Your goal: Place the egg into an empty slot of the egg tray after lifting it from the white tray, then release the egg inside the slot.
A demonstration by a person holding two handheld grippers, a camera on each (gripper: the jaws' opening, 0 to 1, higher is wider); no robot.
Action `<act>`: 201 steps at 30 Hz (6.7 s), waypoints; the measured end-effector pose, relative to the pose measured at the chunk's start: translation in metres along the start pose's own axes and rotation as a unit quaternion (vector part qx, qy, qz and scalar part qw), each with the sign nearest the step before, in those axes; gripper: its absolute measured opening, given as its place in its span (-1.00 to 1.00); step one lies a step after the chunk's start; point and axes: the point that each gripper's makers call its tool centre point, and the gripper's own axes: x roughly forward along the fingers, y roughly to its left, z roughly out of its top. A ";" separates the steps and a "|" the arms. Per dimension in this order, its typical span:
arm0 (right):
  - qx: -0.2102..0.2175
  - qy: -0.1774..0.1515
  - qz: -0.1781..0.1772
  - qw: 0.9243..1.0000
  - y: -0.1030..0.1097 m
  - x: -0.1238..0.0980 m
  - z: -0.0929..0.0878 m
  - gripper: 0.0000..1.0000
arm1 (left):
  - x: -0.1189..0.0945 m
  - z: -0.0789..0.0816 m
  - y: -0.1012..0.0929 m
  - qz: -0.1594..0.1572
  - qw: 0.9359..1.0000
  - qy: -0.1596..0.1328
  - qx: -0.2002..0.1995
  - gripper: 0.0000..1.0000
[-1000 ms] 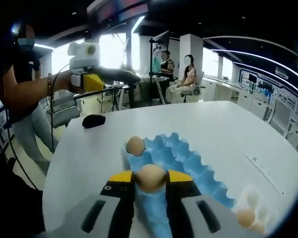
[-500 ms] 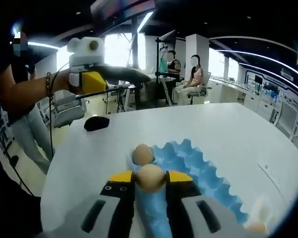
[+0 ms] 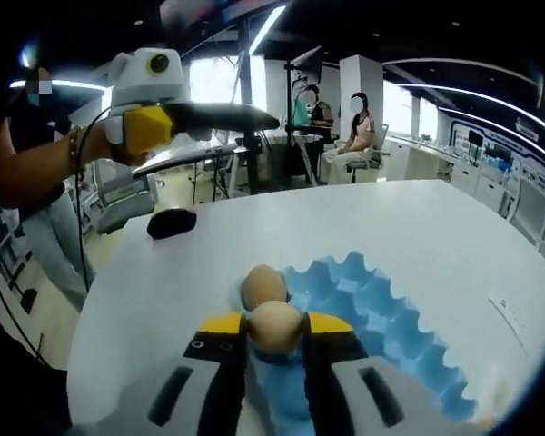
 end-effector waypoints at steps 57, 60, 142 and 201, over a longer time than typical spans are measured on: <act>-0.030 -0.037 -0.056 0.997 -0.021 -0.089 -0.025 -0.40 | 0.001 0.008 -0.008 -0.001 1.000 0.002 0.012 0.14; -0.023 -0.038 -0.062 0.997 -0.025 -0.097 -0.028 -0.40 | 0.000 0.007 -0.006 0.001 1.000 0.003 0.012 0.14; 0.071 0.061 -0.256 0.962 -0.099 -0.260 -0.163 -0.44 | 0.011 0.008 -0.016 -0.024 0.999 0.010 0.019 0.14; 0.059 0.076 -0.247 0.964 -0.101 -0.263 -0.161 -0.51 | 0.017 -0.013 -0.051 -0.114 0.989 0.079 0.040 0.15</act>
